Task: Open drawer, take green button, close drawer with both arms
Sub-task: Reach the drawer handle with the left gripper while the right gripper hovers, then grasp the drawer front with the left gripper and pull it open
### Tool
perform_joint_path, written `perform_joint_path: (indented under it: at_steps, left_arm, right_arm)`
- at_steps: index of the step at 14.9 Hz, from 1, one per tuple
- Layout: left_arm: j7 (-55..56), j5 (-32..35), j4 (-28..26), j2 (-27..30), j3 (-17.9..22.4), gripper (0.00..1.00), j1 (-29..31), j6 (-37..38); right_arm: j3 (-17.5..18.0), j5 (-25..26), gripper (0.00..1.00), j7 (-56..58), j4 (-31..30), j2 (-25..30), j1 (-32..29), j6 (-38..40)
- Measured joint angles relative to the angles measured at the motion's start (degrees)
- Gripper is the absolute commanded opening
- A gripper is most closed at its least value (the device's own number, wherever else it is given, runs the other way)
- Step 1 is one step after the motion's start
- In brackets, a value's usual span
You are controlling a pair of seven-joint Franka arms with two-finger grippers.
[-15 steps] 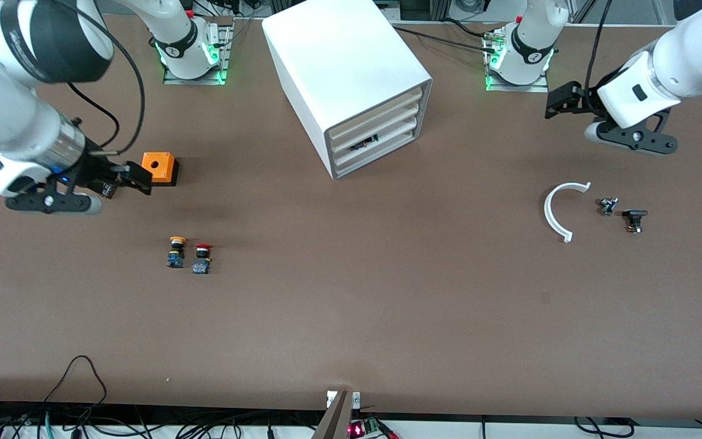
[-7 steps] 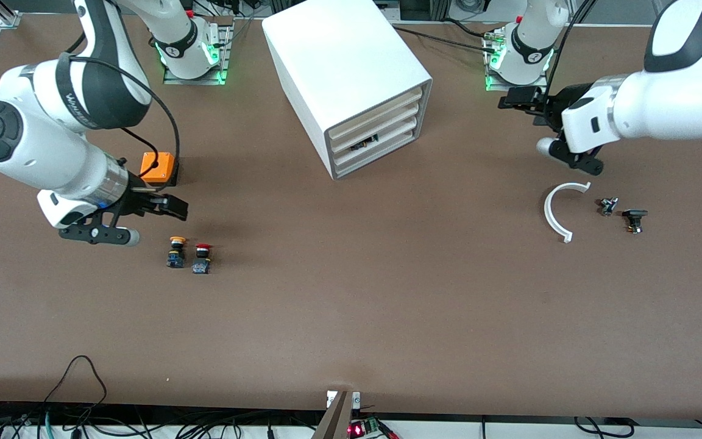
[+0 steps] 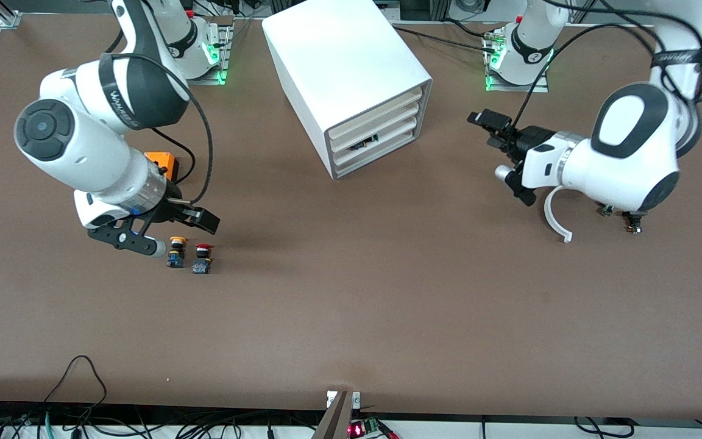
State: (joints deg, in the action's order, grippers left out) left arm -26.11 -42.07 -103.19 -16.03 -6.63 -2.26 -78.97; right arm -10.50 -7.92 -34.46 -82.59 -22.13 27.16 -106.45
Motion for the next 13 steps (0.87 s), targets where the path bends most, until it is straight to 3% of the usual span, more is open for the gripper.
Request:
perform_joint_path:
  at_steps: [3, 4, 6, 8, 13]
  left_arm:
    - [-13.17, -6.64, -8.89, -0.87, -0.10, 0.99, -0.12, -7.48]
    - [-16.57, -8.16, -11.96, -0.78, -0.31, 0.94, -0.13, -10.27]
    - [-23.95, -12.72, -17.40, -0.60, -1.62, 0.87, -0.16, -16.73]
    - [-30.74, -18.19, -22.14, -0.51, -3.92, 0.86, -0.25, -22.92]
    - [-45.43, -23.57, -27.73, -2.79, -5.04, 0.79, -0.27, -26.90]
  right_arm:
    - [0.02, 0.04, 0.99, -7.54, 5.00, -2.80, 1.70, 2.03]
    - [0.02, 0.04, 0.99, -9.57, 6.68, -3.76, 2.18, 2.49]
    - [0.03, 0.04, 0.99, -12.80, 8.88, -5.26, 3.12, 2.88]
    - [0.04, 0.03, 0.99, -16.53, 9.99, -6.18, 4.19, 2.89]
    - [1.01, -0.64, 0.99, -25.44, 14.00, -8.71, 5.72, 2.88]
